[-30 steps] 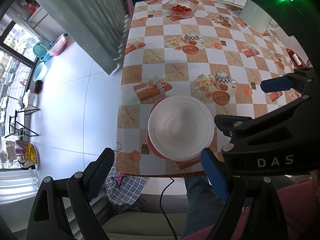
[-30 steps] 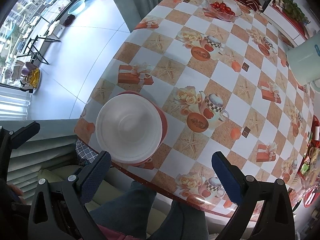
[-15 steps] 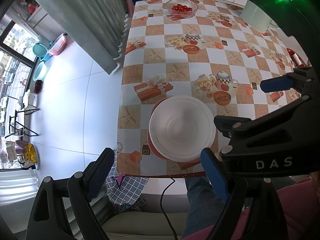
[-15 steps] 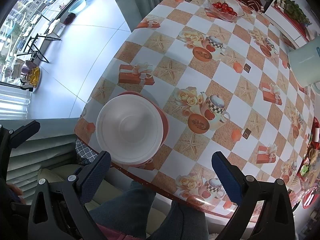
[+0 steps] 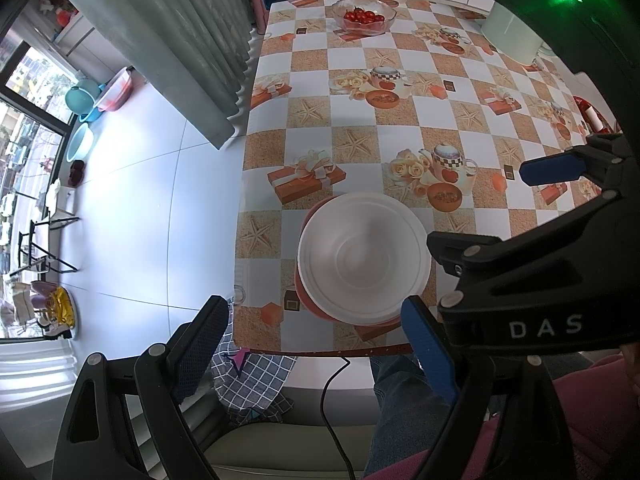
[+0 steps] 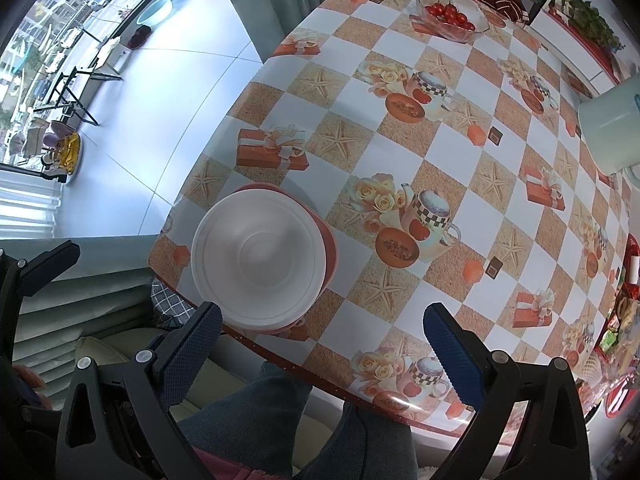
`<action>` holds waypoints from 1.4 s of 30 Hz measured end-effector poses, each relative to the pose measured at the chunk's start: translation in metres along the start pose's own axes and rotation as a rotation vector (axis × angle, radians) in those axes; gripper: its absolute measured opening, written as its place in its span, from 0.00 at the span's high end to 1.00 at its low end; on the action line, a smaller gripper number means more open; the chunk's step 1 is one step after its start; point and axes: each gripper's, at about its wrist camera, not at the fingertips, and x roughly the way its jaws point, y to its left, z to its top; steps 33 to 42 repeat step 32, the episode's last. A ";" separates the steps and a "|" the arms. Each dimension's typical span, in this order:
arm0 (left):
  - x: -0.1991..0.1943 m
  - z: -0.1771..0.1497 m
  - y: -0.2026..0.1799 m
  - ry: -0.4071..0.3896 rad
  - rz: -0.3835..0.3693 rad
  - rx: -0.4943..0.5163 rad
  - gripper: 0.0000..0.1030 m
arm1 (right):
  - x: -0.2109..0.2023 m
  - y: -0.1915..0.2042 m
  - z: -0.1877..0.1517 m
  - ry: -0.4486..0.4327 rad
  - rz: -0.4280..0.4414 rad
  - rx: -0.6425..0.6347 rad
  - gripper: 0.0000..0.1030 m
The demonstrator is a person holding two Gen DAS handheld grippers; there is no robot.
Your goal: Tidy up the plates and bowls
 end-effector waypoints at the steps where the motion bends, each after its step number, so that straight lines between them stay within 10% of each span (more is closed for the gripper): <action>1: 0.000 0.000 0.001 0.000 0.000 -0.001 0.12 | 0.000 0.000 0.000 0.000 0.000 0.000 0.02; 42: -0.003 -0.001 0.004 -0.017 -0.013 -0.031 0.12 | 0.006 0.003 0.002 0.016 0.056 -0.035 0.02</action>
